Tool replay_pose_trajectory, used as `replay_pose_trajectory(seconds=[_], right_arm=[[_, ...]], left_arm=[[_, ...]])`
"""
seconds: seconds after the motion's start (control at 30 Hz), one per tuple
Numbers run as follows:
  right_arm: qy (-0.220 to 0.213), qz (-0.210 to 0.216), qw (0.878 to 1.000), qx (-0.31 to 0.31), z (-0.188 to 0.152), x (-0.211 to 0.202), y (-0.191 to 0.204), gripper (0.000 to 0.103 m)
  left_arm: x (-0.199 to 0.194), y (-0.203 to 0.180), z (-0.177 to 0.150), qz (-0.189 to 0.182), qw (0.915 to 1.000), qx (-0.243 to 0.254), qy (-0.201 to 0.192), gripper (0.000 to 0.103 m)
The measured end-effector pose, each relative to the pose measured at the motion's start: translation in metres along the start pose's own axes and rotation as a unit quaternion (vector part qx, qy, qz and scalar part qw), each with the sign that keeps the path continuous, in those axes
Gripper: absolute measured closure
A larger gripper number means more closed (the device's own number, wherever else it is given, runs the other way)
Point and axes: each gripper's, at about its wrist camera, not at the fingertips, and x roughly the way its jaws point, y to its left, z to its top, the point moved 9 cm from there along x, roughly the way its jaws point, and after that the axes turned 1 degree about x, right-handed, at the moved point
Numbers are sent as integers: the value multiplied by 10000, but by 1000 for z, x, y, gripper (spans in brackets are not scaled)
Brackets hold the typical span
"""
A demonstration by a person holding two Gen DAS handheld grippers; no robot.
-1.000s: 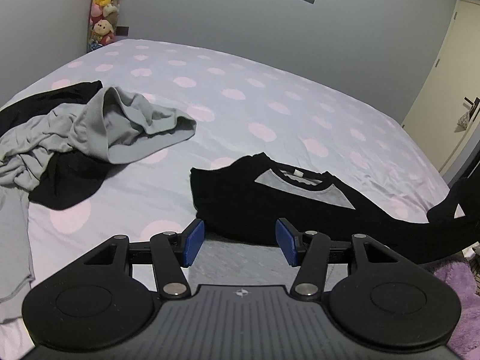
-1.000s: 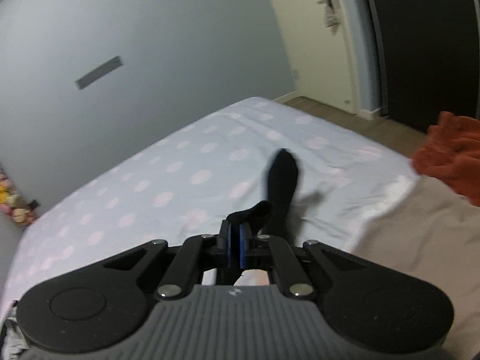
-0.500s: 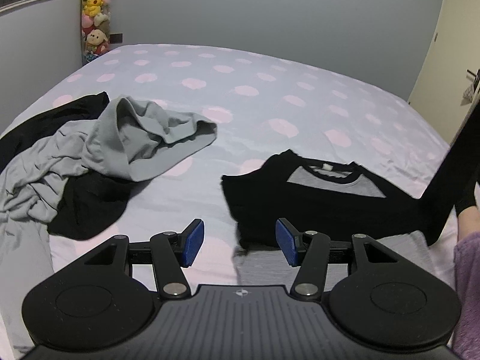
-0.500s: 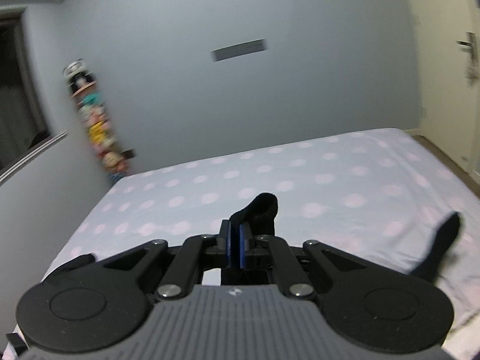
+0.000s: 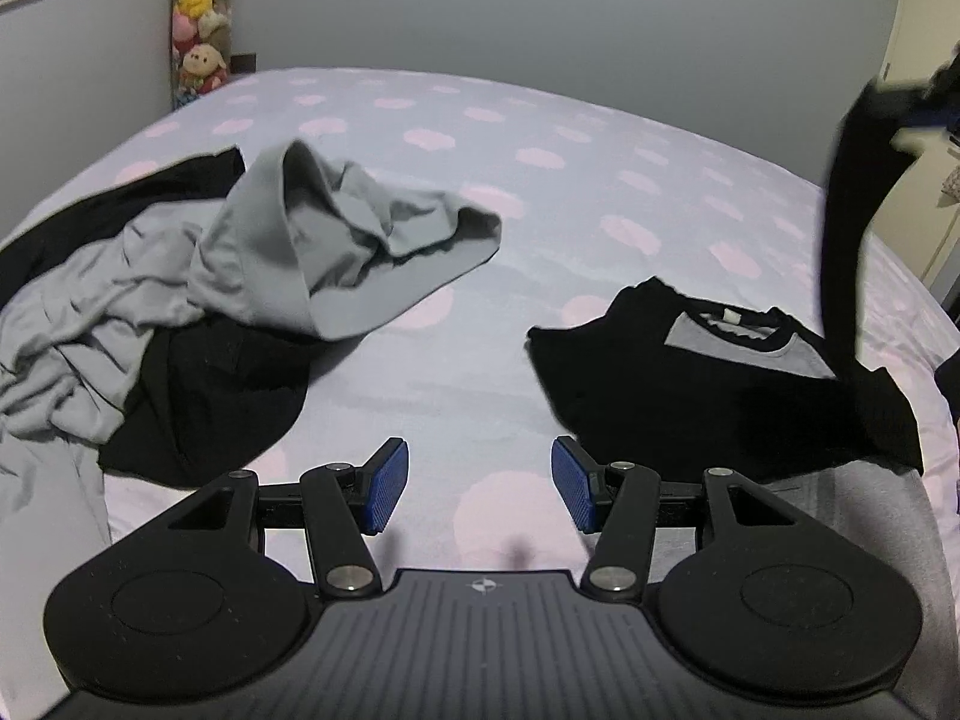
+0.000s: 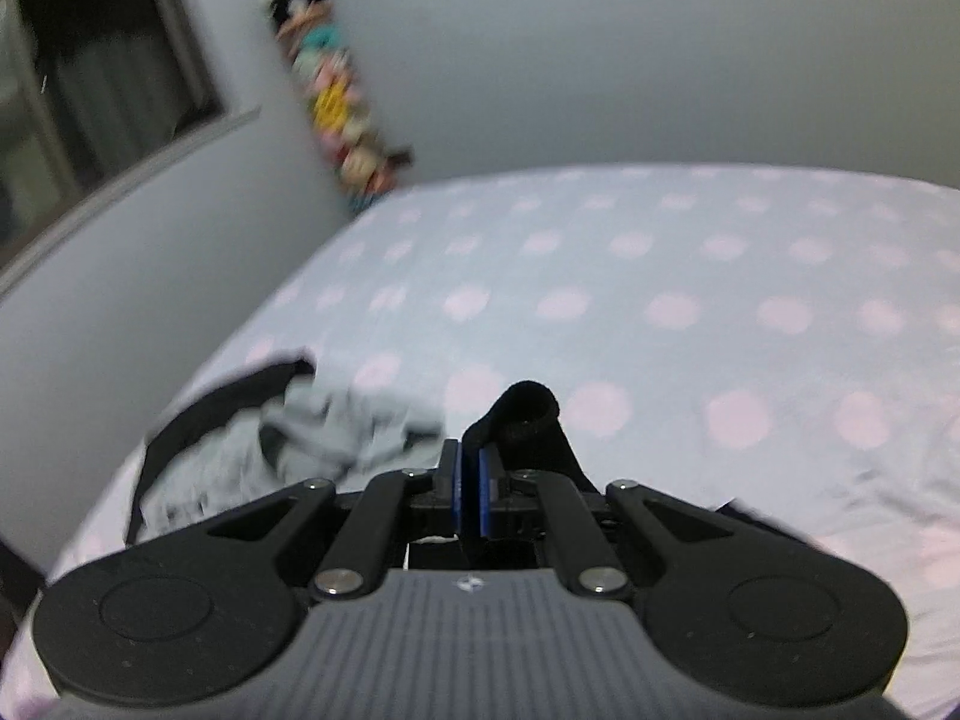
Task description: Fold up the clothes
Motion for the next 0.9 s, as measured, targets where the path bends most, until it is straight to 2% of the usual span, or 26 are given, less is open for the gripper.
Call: replay_pose_trajectory(seconds=[0.23, 0.37, 0.43, 0.57, 0.67, 0.77, 0.9], right_arm=[[928, 203, 9954, -143, -64, 102, 29, 96], [1192, 162, 9925, -202, -90, 139, 38, 96], [1266, 208, 9916, -129, -96, 147, 38, 90], [1227, 225, 9922, -80, -96, 143, 35, 89], [1131, 129, 9934, -133, -93, 122, 20, 86], [1032, -23, 9946, -127, -98, 95, -6, 80], [916, -402, 9949, -114, -115, 55, -58, 79]], left_arm=[[15, 10, -6, -109, 9999, -40, 75, 52], [22, 10, -10, -178, 9997, -43, 130, 52], [23, 9, -11, -234, 9996, -55, 130, 52], [21, 8, -9, -307, 9995, -66, -5, 52], [18, 4, -7, -489, 9986, -181, -108, 52], [17, -1, -6, -614, 9975, -288, -176, 52], [20, -16, -2, -692, 9969, -341, -135, 52]])
